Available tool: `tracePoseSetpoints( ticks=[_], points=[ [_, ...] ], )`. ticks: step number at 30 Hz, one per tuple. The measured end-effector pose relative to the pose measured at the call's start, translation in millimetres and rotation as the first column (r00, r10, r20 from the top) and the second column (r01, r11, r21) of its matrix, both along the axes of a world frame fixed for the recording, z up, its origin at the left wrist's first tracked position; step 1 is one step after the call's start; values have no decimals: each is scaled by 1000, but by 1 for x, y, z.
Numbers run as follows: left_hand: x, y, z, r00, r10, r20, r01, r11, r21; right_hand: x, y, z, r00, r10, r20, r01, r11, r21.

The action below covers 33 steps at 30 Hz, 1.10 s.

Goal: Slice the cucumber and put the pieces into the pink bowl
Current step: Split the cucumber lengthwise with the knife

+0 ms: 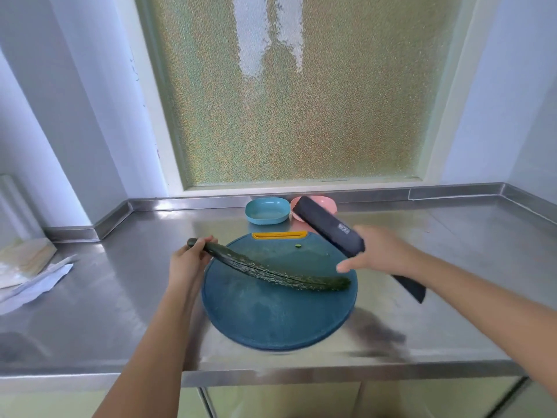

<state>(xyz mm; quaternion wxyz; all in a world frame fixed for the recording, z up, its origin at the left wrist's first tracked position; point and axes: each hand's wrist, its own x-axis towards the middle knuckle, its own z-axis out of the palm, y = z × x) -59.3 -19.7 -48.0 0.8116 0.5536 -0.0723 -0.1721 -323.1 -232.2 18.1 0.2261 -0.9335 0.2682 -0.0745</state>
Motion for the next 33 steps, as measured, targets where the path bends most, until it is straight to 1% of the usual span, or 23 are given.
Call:
tracePoseSetpoints(
  ticks=[2, 4, 7, 11, 15, 18, 22, 25, 27, 29, 31, 33],
  points=[
    [-5, -4, 4, 998, -22, -65, 18, 997, -69, 17, 9, -14, 999, 31, -13, -31, 999, 24],
    [-7, -6, 2, 994, -61, -90, 54, 996, -73, 30, 12, -23, 997, 75, -32, -74, 997, 19],
    [-13, -8, -5, 984, -166, -64, 167, 986, 9, 38, 9, -25, 987, 132, -88, -135, 990, -33],
    [-23, -13, -12, 965, -243, -96, 253, 960, 119, 35, 6, -29, 976, 180, -125, -185, 983, -25],
    [-20, -10, -14, 930, -354, -95, 365, 920, 140, 32, -3, -33, 981, 187, -54, -187, 982, 14],
    [-20, -8, -11, 905, -421, -63, 425, 897, 122, 34, -10, -34, 977, 206, -63, -203, 978, 43],
    [-19, -4, -9, 881, -469, -63, 473, 877, 84, 37, -15, -34, 972, 221, -76, -214, 972, 93],
    [-15, -5, -7, 869, -490, -70, 494, 865, 82, 36, -17, -28, 971, 236, -29, -231, 966, 116],
    [-16, -7, -6, 863, -500, -70, 504, 860, 80, 35, -14, -27, 961, 276, 11, -276, 959, 69],
    [-18, -9, -7, 863, -502, -65, 506, 858, 88, 33, -7, -30, 949, 315, 3, -314, 948, -48],
    [-20, -10, -8, 867, -496, -57, 499, 860, 108, 33, 1, -38, 948, 316, -21, -316, 938, -145],
    [-23, -10, -9, 875, -480, -64, 484, 867, 117, 35, 8, -44, 952, 305, -11, -302, 934, -192]
  ],
)
